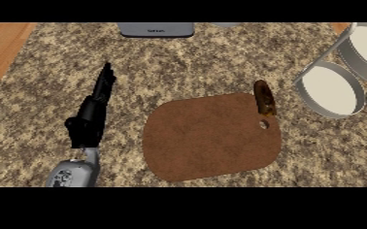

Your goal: Pick the tomato from the cutting board and place it in the tiered basket

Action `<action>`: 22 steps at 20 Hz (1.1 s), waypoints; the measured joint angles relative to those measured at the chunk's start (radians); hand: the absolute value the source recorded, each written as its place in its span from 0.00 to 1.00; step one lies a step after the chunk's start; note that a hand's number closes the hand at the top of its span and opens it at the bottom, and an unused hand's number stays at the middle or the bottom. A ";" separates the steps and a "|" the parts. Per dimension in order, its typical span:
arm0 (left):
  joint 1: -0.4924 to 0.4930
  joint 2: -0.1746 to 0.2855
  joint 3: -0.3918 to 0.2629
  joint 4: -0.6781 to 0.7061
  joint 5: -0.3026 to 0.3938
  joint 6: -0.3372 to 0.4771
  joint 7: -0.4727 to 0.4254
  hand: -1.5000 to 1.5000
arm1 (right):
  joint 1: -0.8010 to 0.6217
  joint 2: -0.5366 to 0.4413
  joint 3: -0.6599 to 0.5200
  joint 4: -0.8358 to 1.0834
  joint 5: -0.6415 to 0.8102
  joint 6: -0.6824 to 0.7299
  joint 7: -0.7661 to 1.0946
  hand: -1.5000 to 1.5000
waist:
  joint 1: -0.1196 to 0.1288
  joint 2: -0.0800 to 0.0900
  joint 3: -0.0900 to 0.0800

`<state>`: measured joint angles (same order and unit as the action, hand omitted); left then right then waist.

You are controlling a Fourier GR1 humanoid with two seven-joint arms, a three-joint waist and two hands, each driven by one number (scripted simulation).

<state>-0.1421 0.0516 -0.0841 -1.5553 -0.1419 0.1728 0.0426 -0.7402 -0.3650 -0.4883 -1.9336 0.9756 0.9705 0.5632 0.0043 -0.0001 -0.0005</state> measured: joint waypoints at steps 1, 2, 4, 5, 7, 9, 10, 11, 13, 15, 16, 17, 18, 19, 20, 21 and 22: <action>-0.006 -0.009 -0.008 0.003 -0.012 0.010 0.005 0.50 | 0.006 -0.018 0.006 0.020 0.003 -0.021 -0.010 1.00 | 0.000 0.000 0.000; -0.005 -0.017 -0.015 0.008 -0.016 0.013 -0.002 0.50 | 0.001 -0.040 0.017 0.066 0.017 -0.052 -0.023 1.00 | 0.002 0.001 0.000; 0.003 -0.021 -0.022 0.007 -0.025 0.017 -0.010 0.50 | -0.003 -0.075 0.037 0.138 0.034 -0.110 -0.046 1.00 | 0.003 0.002 0.000; 0.005 -0.025 -0.025 0.008 -0.030 0.019 -0.011 0.50 | -0.006 -0.094 0.043 0.175 0.040 -0.139 -0.063 1.00 | 0.004 0.002 0.000; -0.007 -0.024 -0.019 -0.003 -0.031 0.021 0.009 0.50 | -0.001 -0.118 0.058 0.228 0.048 -0.190 -0.087 1.00 | 0.003 0.002 0.000; -0.017 -0.013 -0.004 -0.002 -0.023 0.011 0.012 0.50 | 0.032 -0.148 0.067 0.286 0.063 -0.260 -0.141 1.00 | 0.003 0.002 0.000; -0.009 -0.016 -0.005 -0.004 -0.023 0.012 0.007 0.50 | 0.025 -0.159 0.077 0.316 0.069 -0.278 -0.147 1.00 | 0.003 0.002 0.001; -0.006 -0.017 -0.003 0.006 -0.022 0.011 -0.006 0.50 | 0.027 -0.176 0.081 0.351 0.075 -0.304 -0.167 1.00 | 0.003 0.002 0.001; -0.007 -0.017 -0.005 -0.007 -0.021 0.007 0.009 0.50 | 0.008 -0.202 0.097 0.442 0.094 -0.361 -0.197 1.00 | 0.006 0.003 0.001; 0.010 -0.009 -0.003 -0.026 -0.014 -0.007 0.015 0.50 | 0.002 -0.217 0.101 0.514 0.098 -0.402 -0.223 1.00 | 0.007 0.002 0.000; 0.011 -0.008 0.001 -0.018 -0.014 -0.008 0.004 0.50 | 0.001 -0.205 0.081 0.529 0.088 -0.415 -0.209 0.00 | 0.005 0.002 0.001; 0.011 -0.004 0.007 -0.017 -0.006 -0.014 0.001 0.50 | -0.005 -0.190 0.048 0.551 0.071 -0.432 -0.195 0.00 | 0.006 0.003 0.001; 0.002 -0.007 0.008 -0.014 -0.007 -0.010 0.003 0.50 | -0.017 -0.179 0.026 0.579 0.059 -0.450 -0.183 0.00 | 0.006 0.003 0.001; 0.004 -0.016 0.002 -0.012 -0.020 0.004 0.004 0.50 | -0.019 -0.178 0.004 0.598 0.041 -0.452 -0.183 0.00 | 0.005 0.003 0.001; 0.007 -0.015 0.002 -0.015 -0.021 0.004 0.004 0.50 | -0.020 -0.175 -0.013 0.610 0.022 -0.452 -0.180 0.00 | 0.004 0.002 0.001; 0.019 -0.016 0.000 -0.019 -0.021 0.004 -0.003 0.50 | -0.012 -0.168 -0.031 0.626 0.004 -0.465 -0.186 0.00 | 0.004 0.002 0.001; 0.014 -0.017 0.000 -0.007 -0.023 0.004 -0.009 0.50 | -0.016 -0.166 -0.047 0.653 -0.012 -0.482 -0.198 0.00 | 0.003 0.002 0.001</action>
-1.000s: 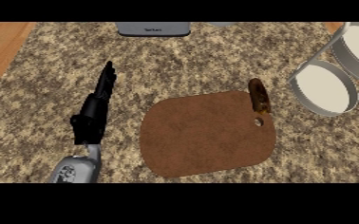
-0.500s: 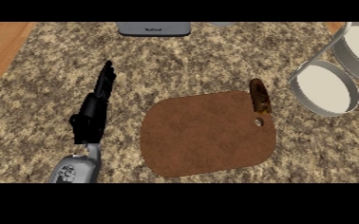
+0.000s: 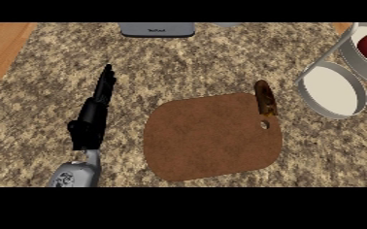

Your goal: Pick the tomato from the cutting board and place it in the tiered basket

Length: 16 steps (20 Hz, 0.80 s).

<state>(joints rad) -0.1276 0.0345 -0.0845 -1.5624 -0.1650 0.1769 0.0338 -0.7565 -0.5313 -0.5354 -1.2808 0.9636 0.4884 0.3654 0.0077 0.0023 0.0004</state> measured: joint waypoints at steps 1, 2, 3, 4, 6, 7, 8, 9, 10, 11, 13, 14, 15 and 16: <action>-0.001 -0.003 0.000 0.003 0.000 0.001 -0.007 0.50 | -0.010 0.001 -0.016 0.021 -0.019 -0.009 -0.005 0.00 | 0.000 0.000 0.000; -0.002 -0.001 0.003 0.008 0.003 -0.002 -0.009 0.50 | -0.012 0.004 -0.031 0.034 -0.039 -0.020 -0.012 0.00 | -0.001 0.000 0.000; 0.006 -0.001 -0.001 -0.007 0.000 -0.002 0.003 0.50 | -0.017 0.000 -0.052 0.046 -0.061 -0.024 -0.016 0.00 | 0.000 -0.001 0.000; 0.012 -0.003 -0.005 -0.011 0.000 -0.004 0.004 0.50 | -0.033 0.007 -0.070 0.055 -0.076 -0.043 -0.006 0.00 | 0.001 -0.001 0.000; 0.014 -0.002 -0.001 -0.010 0.003 -0.004 0.000 0.50 | -0.049 0.008 -0.116 0.049 -0.114 -0.072 0.003 0.00 | -0.002 -0.002 0.000; 0.019 0.004 0.005 -0.009 0.006 -0.008 -0.009 0.50 | -0.051 0.004 -0.144 0.050 -0.132 -0.093 0.001 0.00 | -0.003 -0.002 0.000; 0.020 0.000 0.002 -0.005 0.003 -0.004 -0.010 0.50 | -0.065 -0.004 -0.166 0.051 -0.146 -0.107 0.016 0.00 | -0.004 -0.002 0.000; 0.018 0.001 0.003 -0.006 0.002 -0.004 -0.010 0.50 | -0.056 -0.006 -0.188 0.045 -0.157 -0.126 0.021 0.00 | -0.006 -0.003 0.000; 0.010 -0.005 0.000 -0.008 0.000 -0.001 0.000 0.50 | -0.062 -0.022 -0.207 0.046 -0.164 -0.135 0.039 0.00 | -0.007 -0.003 0.000; 0.012 -0.004 0.001 -0.017 0.000 0.000 0.007 0.50 | -0.048 -0.033 -0.235 0.036 -0.177 -0.141 0.047 0.00 | -0.010 -0.004 0.000; 0.023 -0.005 -0.001 -0.022 -0.005 0.004 0.003 0.50 | -0.028 -0.083 -0.302 0.054 -0.213 -0.137 0.048 0.00 | -0.014 -0.004 0.000; 0.018 -0.009 -0.001 -0.009 -0.006 0.007 -0.002 0.50 | -0.019 -0.098 -0.332 0.056 -0.234 -0.134 0.053 0.00 | -0.017 -0.004 0.000; 0.008 -0.004 0.004 -0.013 -0.005 0.006 0.012 0.50 | -0.002 -0.116 -0.369 0.057 -0.259 -0.124 0.054 0.00 | -0.021 -0.005 0.000; 0.008 -0.001 0.008 -0.013 -0.004 0.004 0.014 0.50 | 0.015 -0.131 -0.404 0.062 -0.278 -0.124 0.056 0.00 | -0.022 -0.005 0.000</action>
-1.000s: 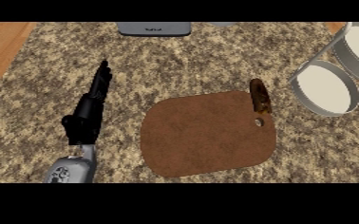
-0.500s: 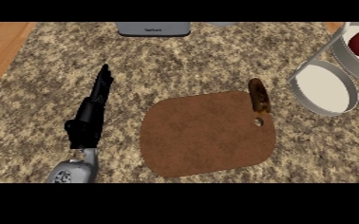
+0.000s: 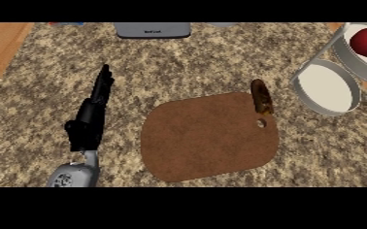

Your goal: Pick the tomato from the cutting board and place it in the tiered basket

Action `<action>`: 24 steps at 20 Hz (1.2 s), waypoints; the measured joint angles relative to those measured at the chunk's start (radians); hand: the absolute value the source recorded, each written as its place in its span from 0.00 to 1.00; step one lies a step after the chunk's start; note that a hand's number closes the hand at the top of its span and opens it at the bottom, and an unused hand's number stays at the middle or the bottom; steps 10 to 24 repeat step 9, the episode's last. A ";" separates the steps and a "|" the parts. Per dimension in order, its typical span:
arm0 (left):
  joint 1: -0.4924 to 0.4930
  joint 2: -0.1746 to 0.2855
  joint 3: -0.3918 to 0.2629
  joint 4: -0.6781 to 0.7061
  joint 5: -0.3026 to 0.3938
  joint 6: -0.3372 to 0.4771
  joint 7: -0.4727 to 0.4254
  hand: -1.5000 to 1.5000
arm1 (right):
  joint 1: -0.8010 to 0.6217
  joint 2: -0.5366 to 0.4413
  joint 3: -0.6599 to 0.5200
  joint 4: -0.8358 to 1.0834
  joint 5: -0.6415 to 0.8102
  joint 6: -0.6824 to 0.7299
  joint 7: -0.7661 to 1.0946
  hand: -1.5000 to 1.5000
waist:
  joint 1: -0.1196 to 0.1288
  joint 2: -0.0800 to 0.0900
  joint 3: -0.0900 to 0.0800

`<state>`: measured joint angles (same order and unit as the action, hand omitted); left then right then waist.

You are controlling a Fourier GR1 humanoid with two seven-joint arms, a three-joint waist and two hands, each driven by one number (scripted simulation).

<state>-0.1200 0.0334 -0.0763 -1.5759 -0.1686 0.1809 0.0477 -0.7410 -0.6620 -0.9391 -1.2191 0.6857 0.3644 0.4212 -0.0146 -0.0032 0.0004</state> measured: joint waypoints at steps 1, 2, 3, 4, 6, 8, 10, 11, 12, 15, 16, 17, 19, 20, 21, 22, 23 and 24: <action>-0.004 0.000 0.003 0.003 0.000 0.002 0.003 0.50 | 0.022 -0.018 -0.037 0.001 -0.025 0.011 -0.004 0.00 | -0.003 0.000 0.000; 0.001 -0.002 0.003 0.006 -0.003 0.005 -0.002 0.50 | 0.045 -0.037 -0.079 0.005 -0.056 0.030 -0.010 0.00 | -0.008 -0.001 0.000; 0.003 0.000 0.006 0.005 0.000 0.004 -0.005 0.50 | 0.068 -0.061 -0.120 0.016 -0.086 0.052 -0.020 0.00 | -0.010 -0.002 0.000; 0.001 0.003 0.008 -0.003 0.004 0.000 0.007 0.50 | 0.107 -0.081 -0.160 0.029 -0.112 0.072 -0.047 0.00 | -0.013 -0.002 0.000; 0.013 0.000 0.010 0.008 0.005 0.001 -0.012 0.50 | 0.178 -0.123 -0.238 0.054 -0.164 0.120 -0.087 0.00 | -0.017 -0.002 0.001; -0.002 0.004 0.017 0.004 0.009 -0.002 0.000 0.50 | 0.254 -0.163 -0.306 0.098 -0.206 0.158 -0.147 0.00 | -0.017 -0.001 0.001; 0.000 -0.002 0.010 0.005 0.002 0.004 -0.004 0.50 | 0.294 -0.178 -0.339 0.118 -0.228 0.182 -0.176 0.00 | -0.018 -0.001 0.001; 0.000 -0.002 0.010 0.005 0.002 0.004 -0.004 0.50 | 0.294 -0.178 -0.339 0.118 -0.228 0.182 -0.176 0.00 | -0.018 -0.001 0.001; 0.000 -0.002 0.010 0.005 0.002 0.004 -0.004 0.50 | 0.294 -0.178 -0.339 0.118 -0.228 0.182 -0.176 0.00 | -0.018 -0.001 0.001; 0.000 -0.002 0.010 0.005 0.002 0.004 -0.004 0.50 | 0.294 -0.178 -0.339 0.118 -0.228 0.182 -0.176 0.00 | -0.018 -0.001 0.001; 0.000 -0.002 0.010 0.005 0.002 0.004 -0.004 0.50 | 0.294 -0.178 -0.339 0.118 -0.228 0.182 -0.176 0.00 | -0.018 -0.001 0.001; 0.000 -0.002 0.010 0.005 0.002 0.004 -0.004 0.50 | 0.294 -0.178 -0.339 0.118 -0.228 0.182 -0.176 0.00 | -0.018 -0.001 0.001; 0.000 -0.002 0.010 0.005 0.002 0.004 -0.004 0.50 | 0.294 -0.178 -0.339 0.118 -0.228 0.182 -0.176 0.00 | -0.018 -0.001 0.001; 0.000 -0.002 0.010 0.005 0.002 0.004 -0.004 0.50 | 0.294 -0.178 -0.339 0.118 -0.228 0.182 -0.176 0.00 | -0.018 -0.001 0.001; 0.000 -0.002 0.010 0.005 0.002 0.004 -0.004 0.50 | 0.294 -0.178 -0.339 0.118 -0.228 0.182 -0.176 0.00 | -0.018 -0.001 0.001; 0.000 -0.002 0.010 0.005 0.002 0.004 -0.004 0.50 | 0.294 -0.178 -0.339 0.118 -0.228 0.182 -0.176 0.00 | -0.018 -0.001 0.001; 0.000 -0.002 0.010 0.005 0.002 0.004 -0.004 0.50 | 0.294 -0.178 -0.339 0.118 -0.228 0.182 -0.176 0.00 | -0.018 -0.001 0.001; 0.000 -0.002 0.010 0.005 0.002 0.004 -0.004 0.50 | 0.294 -0.178 -0.339 0.118 -0.228 0.182 -0.176 0.00 | -0.018 -0.001 0.001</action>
